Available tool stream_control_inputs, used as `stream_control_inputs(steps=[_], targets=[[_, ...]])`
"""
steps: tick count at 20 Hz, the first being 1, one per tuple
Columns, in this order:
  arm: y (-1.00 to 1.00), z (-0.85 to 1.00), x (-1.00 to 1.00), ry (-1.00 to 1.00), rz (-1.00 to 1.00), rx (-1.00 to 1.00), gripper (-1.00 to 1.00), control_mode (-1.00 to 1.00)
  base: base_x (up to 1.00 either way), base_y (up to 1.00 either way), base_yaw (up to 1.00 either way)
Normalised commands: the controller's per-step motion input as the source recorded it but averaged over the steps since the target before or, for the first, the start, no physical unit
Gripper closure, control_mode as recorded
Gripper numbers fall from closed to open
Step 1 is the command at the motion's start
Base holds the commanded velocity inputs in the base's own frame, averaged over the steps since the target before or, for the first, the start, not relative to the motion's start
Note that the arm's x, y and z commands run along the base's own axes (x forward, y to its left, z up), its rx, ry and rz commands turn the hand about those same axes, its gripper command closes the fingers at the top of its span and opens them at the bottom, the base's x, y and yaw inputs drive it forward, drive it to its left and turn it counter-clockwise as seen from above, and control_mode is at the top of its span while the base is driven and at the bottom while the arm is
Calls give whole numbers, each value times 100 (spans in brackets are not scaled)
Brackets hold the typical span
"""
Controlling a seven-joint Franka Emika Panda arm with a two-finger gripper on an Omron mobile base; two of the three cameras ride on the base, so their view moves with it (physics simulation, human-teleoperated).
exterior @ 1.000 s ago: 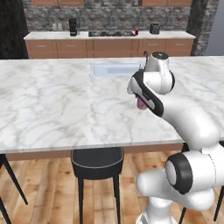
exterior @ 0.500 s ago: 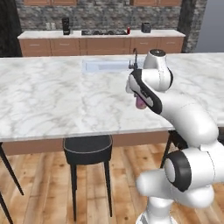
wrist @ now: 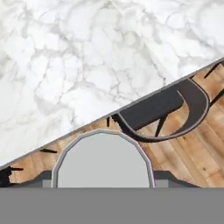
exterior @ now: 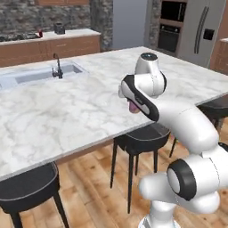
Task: Four empty soda cans are scattered around the kitchen. Gather all the cans and cluster them next to the stove for recycling.
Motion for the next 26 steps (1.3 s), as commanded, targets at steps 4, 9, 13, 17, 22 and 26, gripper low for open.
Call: stream_control_inputs(steps=[4,9,13,17,22,26], targets=[[0,0,0,0,0,0,100,100,3,-51,-76],[0,0,0,0,0,0,100,100,7,-56,-73],[0,0,0,0,0,0,100,100,23,-59,-64],[0,0,0,0,0,0,100,100,33,-50,-61],[0,0,0,0,0,0,100,100,37,-44,-59],[0,0,0,0,0,0,100,100,75,-20,-48]])
